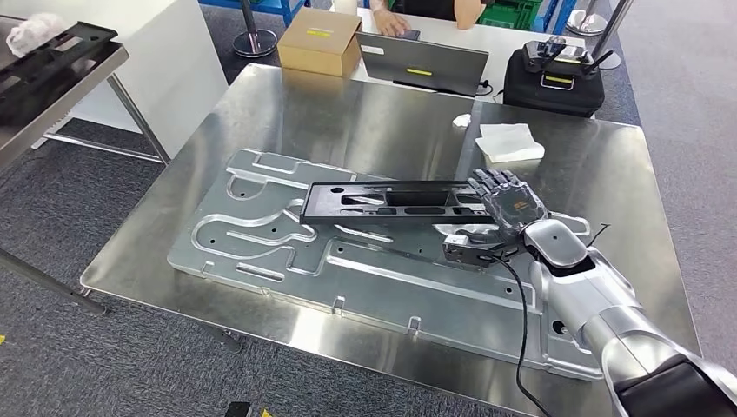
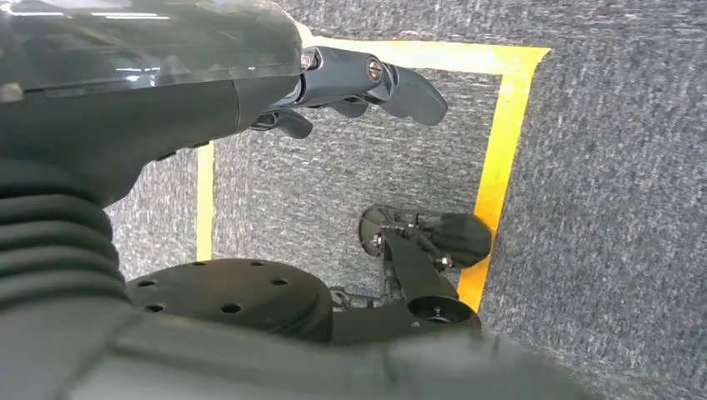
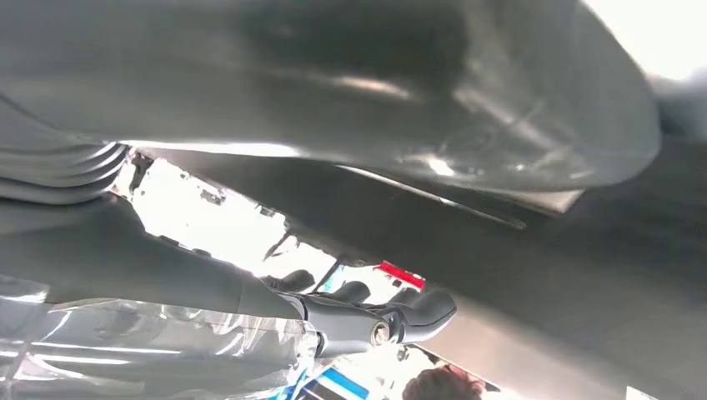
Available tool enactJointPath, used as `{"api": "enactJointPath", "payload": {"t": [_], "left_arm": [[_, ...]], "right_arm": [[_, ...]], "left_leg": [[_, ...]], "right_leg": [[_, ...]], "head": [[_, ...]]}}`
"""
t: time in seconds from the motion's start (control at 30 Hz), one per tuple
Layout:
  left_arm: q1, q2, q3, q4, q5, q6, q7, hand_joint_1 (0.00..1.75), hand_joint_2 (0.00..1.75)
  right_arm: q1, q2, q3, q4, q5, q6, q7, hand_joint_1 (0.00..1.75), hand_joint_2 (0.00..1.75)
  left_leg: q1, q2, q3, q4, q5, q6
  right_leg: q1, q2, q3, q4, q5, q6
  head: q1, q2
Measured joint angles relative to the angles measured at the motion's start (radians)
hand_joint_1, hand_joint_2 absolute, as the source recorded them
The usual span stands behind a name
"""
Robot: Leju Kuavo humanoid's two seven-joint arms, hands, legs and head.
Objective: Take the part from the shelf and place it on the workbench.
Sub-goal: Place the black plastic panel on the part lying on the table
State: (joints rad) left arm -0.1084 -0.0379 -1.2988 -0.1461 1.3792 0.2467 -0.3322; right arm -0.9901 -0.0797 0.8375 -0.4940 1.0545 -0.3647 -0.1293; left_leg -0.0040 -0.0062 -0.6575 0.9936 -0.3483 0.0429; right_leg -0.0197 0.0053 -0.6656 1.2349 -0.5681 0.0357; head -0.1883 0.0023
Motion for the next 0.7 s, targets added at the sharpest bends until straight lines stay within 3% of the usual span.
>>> {"api": "enactJointPath", "payload": {"t": [0.1, 0.23, 0.27, 0.33, 0.4, 0.43, 0.47, 0.5, 0.6, 0.63, 0.7], "left_arm": [[-0.001, -0.004, 0.002, 0.0, 0.007, 0.004, 0.0, 0.0, 0.0], [0.001, -0.006, 0.006, 0.0, 0.007, 0.008, 0.002, 0.0, 0.0], [0.003, -0.006, 0.007, 0.0, 0.007, 0.01, 0.003, 0.0, 0.0], [0.003, -0.006, 0.009, 0.0, 0.007, 0.012, 0.003, 0.0, 0.0], [0.002, -0.006, 0.011, 0.0, 0.007, 0.013, 0.003, 0.0, 0.0], [0.002, -0.006, 0.013, 0.0, 0.007, 0.013, 0.003, 0.0, 0.0], [0.002, -0.006, 0.015, 0.0, 0.007, 0.013, 0.003, 0.0, 0.0], [0.002, -0.006, 0.016, 0.0, 0.007, 0.013, 0.003, 0.0, 0.0], [-0.001, -0.006, 0.018, 0.0, 0.007, 0.014, 0.002, 0.0, 0.0], [-0.002, -0.006, 0.018, 0.0, 0.008, 0.014, 0.001, 0.0, 0.0], [-0.003, -0.006, 0.019, 0.0, 0.009, 0.015, -0.001, 0.0, 0.0]], "right_arm": [[-0.017, 0.001, -0.004, 0.002, -0.001, 0.005, 0.0, 0.0, 0.0], [-0.029, 0.004, -0.009, 0.009, 0.0, 0.007, 0.001, 0.0, 0.0], [-0.032, 0.005, -0.01, 0.012, 0.001, 0.007, 0.001, 0.0, 0.0], [-0.038, 0.007, -0.011, 0.017, 0.002, 0.007, 0.001, 0.0, 0.0], [-0.04, 0.009, -0.012, 0.022, 0.003, 0.006, 0.001, 0.0, 0.0], [-0.04, 0.01, -0.013, 0.025, 0.003, 0.006, 0.001, 0.0, 0.0], [-0.04, 0.01, -0.013, 0.028, 0.003, 0.006, 0.001, 0.0, 0.0], [-0.04, 0.011, -0.014, 0.031, 0.004, 0.006, 0.001, 0.0, 0.0], [-0.042, 0.013, -0.019, 0.035, 0.005, 0.006, 0.001, 0.0, 0.0], [-0.043, 0.014, -0.02, 0.036, 0.007, 0.005, 0.001, 0.0, 0.0], [-0.045, 0.017, -0.021, 0.039, 0.013, 0.003, 0.002, 0.0, 0.0]], "left_leg": [[0.001, -0.002, -0.018, 0.02, 0.003, -0.014], [0.002, -0.005, -0.029, 0.023, 0.016, -0.042], [0.004, -0.004, -0.036, 0.035, 0.002, -0.049], [0.009, -0.003, -0.066, 0.118, -0.073, -0.059], [0.012, -0.002, -0.097, 0.241, -0.161, -0.067], [0.013, -0.001, -0.1, 0.283, -0.187, -0.068], [0.014, -0.001, -0.087, 0.292, -0.195, -0.069], [0.014, -0.001, -0.052, 0.263, -0.188, -0.067], [0.009, -0.001, 0.091, 0.068, -0.144, -0.051], [0.005, -0.001, 0.11, 0.036, -0.138, -0.045], [-0.002, -0.002, 0.109, 0.027, -0.128, -0.034]], "right_leg": [[-0.002, 0.002, 0.093, -0.173, 0.07, -0.005], [0.005, 0.003, 0.091, -0.199, 0.095, -0.037], [0.003, 0.001, 0.086, -0.201, 0.103, -0.044], [0.0, -0.002, 0.07, -0.204, 0.12, -0.057], [0.0, -0.002, 0.051, -0.204, 0.135, -0.06], [0.001, -0.003, 0.041, -0.203, 0.142, -0.058], [0.001, -0.003, 0.032, -0.202, 0.149, -0.057], [0.002, -0.004, 0.022, -0.202, 0.156, -0.055], [0.003, -0.005, 0.005, -0.201, 0.176, -0.043], [0.003, -0.006, 0.003, -0.202, 0.181, -0.037], [0.001, -0.006, 0.002, -0.206, 0.194, -0.023]], "head": [[0.0, 0.0], [0.0, 0.0], [0.0, 0.0], [0.0, 0.0], [0.0, 0.0], [0.0, 0.0], [0.0, 0.0], [0.0, 0.0], [0.0, 0.0], [0.0, 0.0], [0.0, 0.0]]}}
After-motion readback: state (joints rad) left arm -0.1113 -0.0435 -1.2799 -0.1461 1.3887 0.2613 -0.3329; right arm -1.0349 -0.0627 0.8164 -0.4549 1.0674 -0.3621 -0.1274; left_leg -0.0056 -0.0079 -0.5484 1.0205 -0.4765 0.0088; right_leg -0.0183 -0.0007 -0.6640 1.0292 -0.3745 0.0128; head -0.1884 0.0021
